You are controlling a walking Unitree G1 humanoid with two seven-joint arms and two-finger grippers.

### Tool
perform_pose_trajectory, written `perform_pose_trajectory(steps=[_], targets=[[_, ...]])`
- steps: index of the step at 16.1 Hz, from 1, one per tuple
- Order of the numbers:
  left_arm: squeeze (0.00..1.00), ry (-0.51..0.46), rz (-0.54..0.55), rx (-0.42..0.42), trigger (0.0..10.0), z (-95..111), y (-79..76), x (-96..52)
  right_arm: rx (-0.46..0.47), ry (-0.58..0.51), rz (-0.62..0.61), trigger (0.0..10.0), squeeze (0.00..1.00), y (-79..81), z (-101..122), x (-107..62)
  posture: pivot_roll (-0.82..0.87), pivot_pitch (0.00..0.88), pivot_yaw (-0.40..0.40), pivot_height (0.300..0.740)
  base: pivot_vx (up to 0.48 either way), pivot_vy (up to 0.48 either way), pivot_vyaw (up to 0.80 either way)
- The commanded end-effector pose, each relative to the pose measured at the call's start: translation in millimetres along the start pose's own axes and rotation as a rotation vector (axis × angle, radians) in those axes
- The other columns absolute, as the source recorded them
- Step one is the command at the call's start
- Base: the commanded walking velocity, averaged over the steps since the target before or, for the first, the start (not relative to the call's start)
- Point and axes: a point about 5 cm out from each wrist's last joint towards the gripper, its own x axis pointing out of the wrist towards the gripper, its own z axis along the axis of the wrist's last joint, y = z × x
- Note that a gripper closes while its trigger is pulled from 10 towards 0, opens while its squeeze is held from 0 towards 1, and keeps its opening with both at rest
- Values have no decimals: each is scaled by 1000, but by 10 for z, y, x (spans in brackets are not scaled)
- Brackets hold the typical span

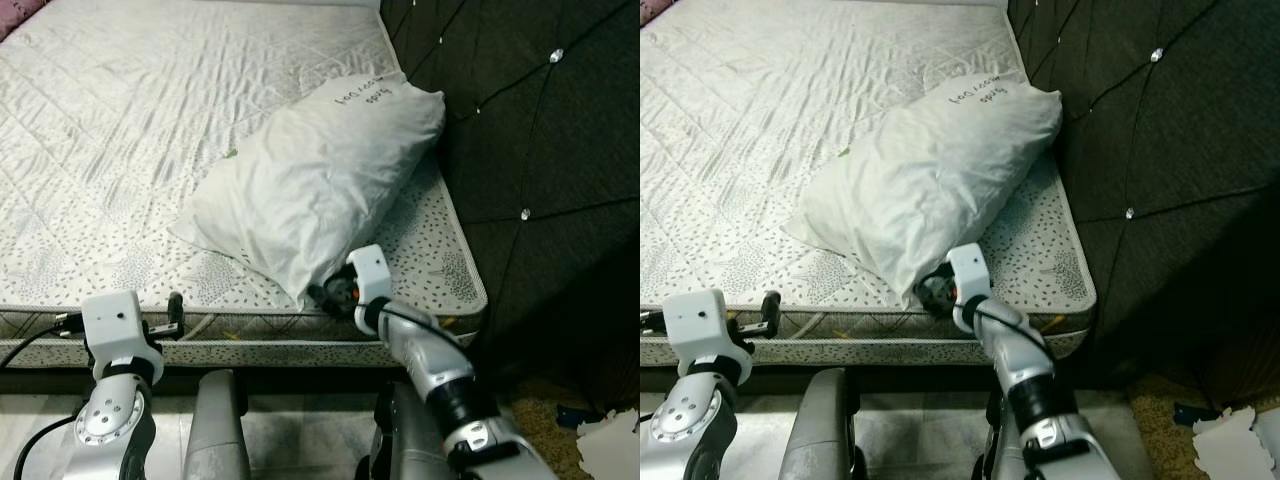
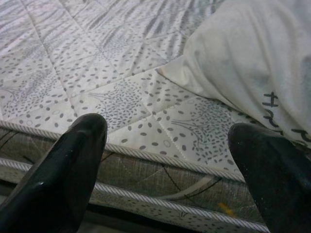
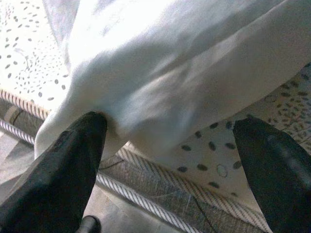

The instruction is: Clean up the room

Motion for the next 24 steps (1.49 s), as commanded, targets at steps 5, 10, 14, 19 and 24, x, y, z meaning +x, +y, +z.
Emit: perform_pose_trajectory(steps=[5, 10, 14, 19, 24], targets=[[0, 9, -23, 1, 10000, 3, -7, 36, 68, 46, 196, 10000, 0, 116, 183, -62, 180, 126, -36, 571, 0, 0, 0], [0, 13, -34, -2, 10000, -5, -26, 54, 225, 37, 262, 10000, 0, 107, 363, -157, 173, 120, -35, 571, 0, 0, 0], [0, 11, -38, 2, 10000, -5, -27, 65, 145, 60, 186, 10000, 0, 222, 234, -91, 182, 114, -31, 571, 0, 0, 0], [0, 6, -41, 2, 10000, 4, -42, 75, 151, 48, 38, 10000, 0, 321, 89, -4, 186, 105, -32, 571, 0, 0, 0], [0, -8, -45, -4, 10000, 10, -87, 117, 193, -42, -249, 10000, 0, 115, 161, 133, 188, 55, -38, 571, 0, 0, 0]])
